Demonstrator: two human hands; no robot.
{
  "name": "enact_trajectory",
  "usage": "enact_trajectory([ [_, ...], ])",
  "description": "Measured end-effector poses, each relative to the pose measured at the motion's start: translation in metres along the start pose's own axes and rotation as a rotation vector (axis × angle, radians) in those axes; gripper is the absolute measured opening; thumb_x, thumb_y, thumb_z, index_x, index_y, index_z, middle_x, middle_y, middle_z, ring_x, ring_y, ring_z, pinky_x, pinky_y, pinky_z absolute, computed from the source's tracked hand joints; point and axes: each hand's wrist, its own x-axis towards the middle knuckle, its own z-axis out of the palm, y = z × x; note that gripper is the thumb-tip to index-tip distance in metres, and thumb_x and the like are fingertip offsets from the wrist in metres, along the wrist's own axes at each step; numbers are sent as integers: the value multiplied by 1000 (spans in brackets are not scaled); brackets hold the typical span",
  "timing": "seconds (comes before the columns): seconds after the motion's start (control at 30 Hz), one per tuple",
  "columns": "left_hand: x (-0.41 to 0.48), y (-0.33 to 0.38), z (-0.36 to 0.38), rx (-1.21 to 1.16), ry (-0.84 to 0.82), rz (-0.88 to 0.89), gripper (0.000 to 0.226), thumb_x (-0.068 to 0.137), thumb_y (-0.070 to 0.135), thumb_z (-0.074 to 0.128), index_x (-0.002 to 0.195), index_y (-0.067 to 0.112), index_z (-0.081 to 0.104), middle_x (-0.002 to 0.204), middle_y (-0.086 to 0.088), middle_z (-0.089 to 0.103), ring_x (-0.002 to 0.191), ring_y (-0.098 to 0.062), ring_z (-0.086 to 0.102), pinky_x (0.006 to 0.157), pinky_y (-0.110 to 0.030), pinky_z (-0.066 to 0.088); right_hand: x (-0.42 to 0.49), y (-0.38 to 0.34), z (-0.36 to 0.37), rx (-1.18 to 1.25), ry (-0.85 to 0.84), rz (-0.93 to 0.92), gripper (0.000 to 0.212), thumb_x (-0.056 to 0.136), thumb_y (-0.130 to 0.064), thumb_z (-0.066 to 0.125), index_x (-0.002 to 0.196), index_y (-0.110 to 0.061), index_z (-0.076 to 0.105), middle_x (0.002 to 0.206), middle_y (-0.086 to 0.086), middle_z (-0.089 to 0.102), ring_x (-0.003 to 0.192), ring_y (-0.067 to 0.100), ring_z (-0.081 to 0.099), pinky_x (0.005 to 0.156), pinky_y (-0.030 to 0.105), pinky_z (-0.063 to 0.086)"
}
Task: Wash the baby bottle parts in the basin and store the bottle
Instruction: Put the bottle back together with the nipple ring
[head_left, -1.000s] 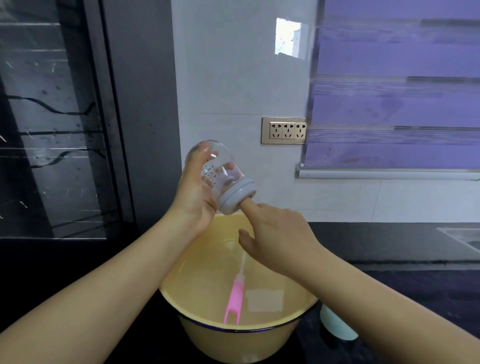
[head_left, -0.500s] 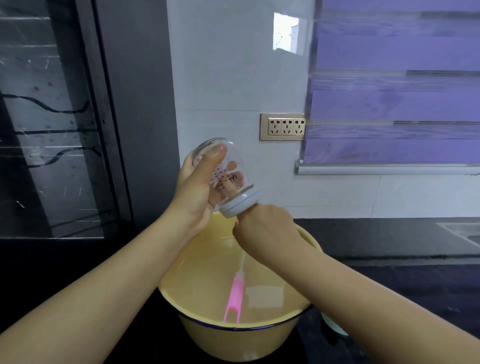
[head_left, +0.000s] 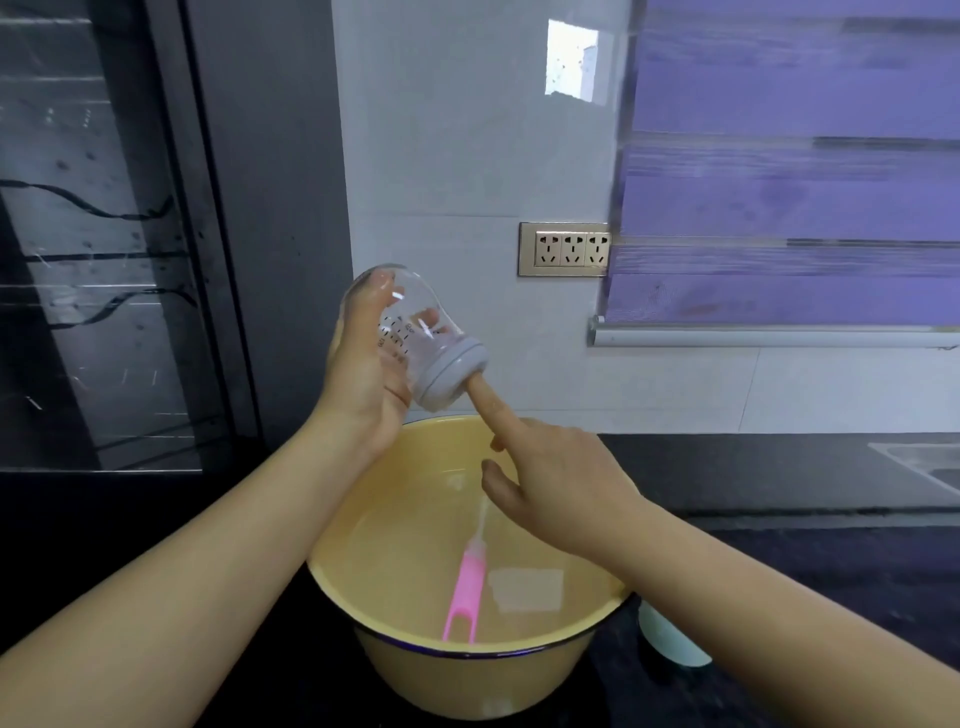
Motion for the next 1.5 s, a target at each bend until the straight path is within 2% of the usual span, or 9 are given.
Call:
enact_trajectory([
  [0.07, -3, -2, 2, -33, -24, -57, 67, 69, 60, 57, 117, 12, 55, 103, -10, 59, 86, -20, 65, 73, -33, 57, 2, -6, -1, 50, -23, 10, 84, 91, -29, 46, 146, -36, -17, 100, 1, 65, 79, 23, 59, 71, 40, 50],
  [0.17, -8, -9, 7, -38, -66, -76, 65, 65, 60, 59, 107, 11, 61, 94, -8, 65, 81, -18, 67, 70, -32, 56, 8, -21, -5, 287, -19, 96, 62, 87, -24, 53, 141, -23, 22, 109, -3, 63, 76, 17, 52, 72, 32, 45],
  [0.27, -13, -14, 11, -24, -74, -35, 68, 60, 53, 66, 110, 7, 62, 88, -5, 69, 85, -19, 69, 69, -33, 56, 20, -27, -9, 418, -54, 292, 25, 82, -22, 61, 103, -10, 57, 96, -1, 63, 75, 15, 51, 69, 30, 43],
  [0.5, -13, -27, 8, -98, 29, -4, 81, 54, 46, 75, 123, 9, 59, 97, -6, 69, 91, -23, 69, 72, -34, 56, 27, -27, -10, 886, -174, 414, 17, 77, -9, 65, 69, -19, 54, 49, -10, 45, 45, 5, 44, 42, 16, 38],
  [0.77, -10, -22, 4, -45, 41, -120, 74, 63, 61, 63, 114, 6, 61, 93, -10, 65, 82, -21, 67, 71, -35, 55, 20, -19, -14, 1224, -357, 401, 29, 86, -12, 63, 114, -16, 58, 93, 2, 59, 60, 14, 56, 50, 23, 40],
  [1.03, -6, -17, -5, -76, 109, -137, 82, 68, 63, 61, 133, 14, 51, 121, -14, 63, 103, -24, 65, 81, -38, 57, -2, -9, 1, 665, 139, 221, 42, 87, -19, 59, 123, -40, 57, 84, -14, 59, 58, 17, 58, 66, 26, 49],
  [1.2, -5, -17, -5, -125, 2, -210, 58, 84, 63, 48, 111, 12, 56, 87, -5, 62, 75, -17, 64, 62, -29, 55, -5, 3, 9, 122, 70, -17, 78, 86, -31, 58, 145, -47, 9, 94, -5, 55, 57, 10, 38, 54, 26, 37],
  [1.3, -7, -17, -5, -209, -55, -281, 52, 82, 64, 49, 92, 15, 59, 74, -1, 60, 64, -14, 60, 57, -25, 52, 0, 4, 9, -155, 188, -55, 84, 71, -31, 71, 140, -39, 23, 84, 0, 55, 42, 20, 40, 36, 20, 17],
  [1.5, -8, -19, -6, -249, -22, -305, 47, 84, 61, 49, 84, 15, 60, 61, 0, 60, 52, -12, 59, 49, -23, 51, 15, 7, 7, -484, 420, -84, 76, 60, -2, 61, 124, -37, 36, 69, 2, 33, 37, 20, 15, 41, 21, 14],
])
